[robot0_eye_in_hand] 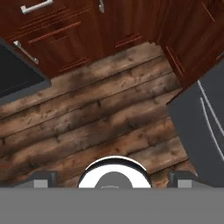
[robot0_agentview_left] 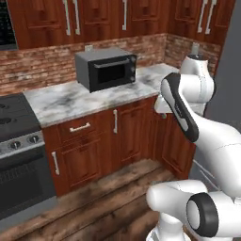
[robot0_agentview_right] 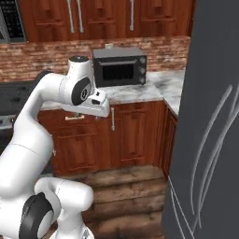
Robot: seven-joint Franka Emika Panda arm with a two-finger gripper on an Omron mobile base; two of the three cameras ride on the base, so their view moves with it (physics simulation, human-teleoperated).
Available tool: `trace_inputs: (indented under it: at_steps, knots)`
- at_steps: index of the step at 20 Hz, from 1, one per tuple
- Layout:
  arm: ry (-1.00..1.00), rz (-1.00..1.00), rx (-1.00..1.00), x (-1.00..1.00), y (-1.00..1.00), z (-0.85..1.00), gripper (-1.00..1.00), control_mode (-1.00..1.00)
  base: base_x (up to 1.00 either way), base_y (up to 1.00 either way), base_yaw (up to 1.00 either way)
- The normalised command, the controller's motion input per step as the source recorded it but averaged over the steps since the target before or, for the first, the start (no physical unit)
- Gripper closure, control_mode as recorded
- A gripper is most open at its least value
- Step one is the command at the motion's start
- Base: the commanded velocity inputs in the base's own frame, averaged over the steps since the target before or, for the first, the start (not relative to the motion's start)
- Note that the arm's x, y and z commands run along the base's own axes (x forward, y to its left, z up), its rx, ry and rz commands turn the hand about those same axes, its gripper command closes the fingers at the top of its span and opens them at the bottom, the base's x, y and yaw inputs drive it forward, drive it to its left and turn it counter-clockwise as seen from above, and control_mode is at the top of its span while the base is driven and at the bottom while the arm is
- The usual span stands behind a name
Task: Navigate to the microwave.
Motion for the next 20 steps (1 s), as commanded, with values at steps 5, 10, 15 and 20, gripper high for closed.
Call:
trace_inputs:
  at_steps: [5, 10, 15, 20]
  knots:
    - [0.0, 0.0, 0.0, 0.0, 0.0, 0.0, -1.0, 1.0, 0.0, 0.0, 0.78]
    - [0.0, 0.0, 0.0, 0.0, 0.0, 0.0, -1.0, 1.0, 0.0, 0.0, 0.78]
    - [0.0, 0.0, 0.0, 0.0, 0.0, 0.0, -1.0, 1.0, 0.0, -0.01, 0.77]
    - [0.0, 0.0, 0.0, 0.0, 0.0, 0.0, -1.0, 1.0, 0.13, -0.06, 0.7]
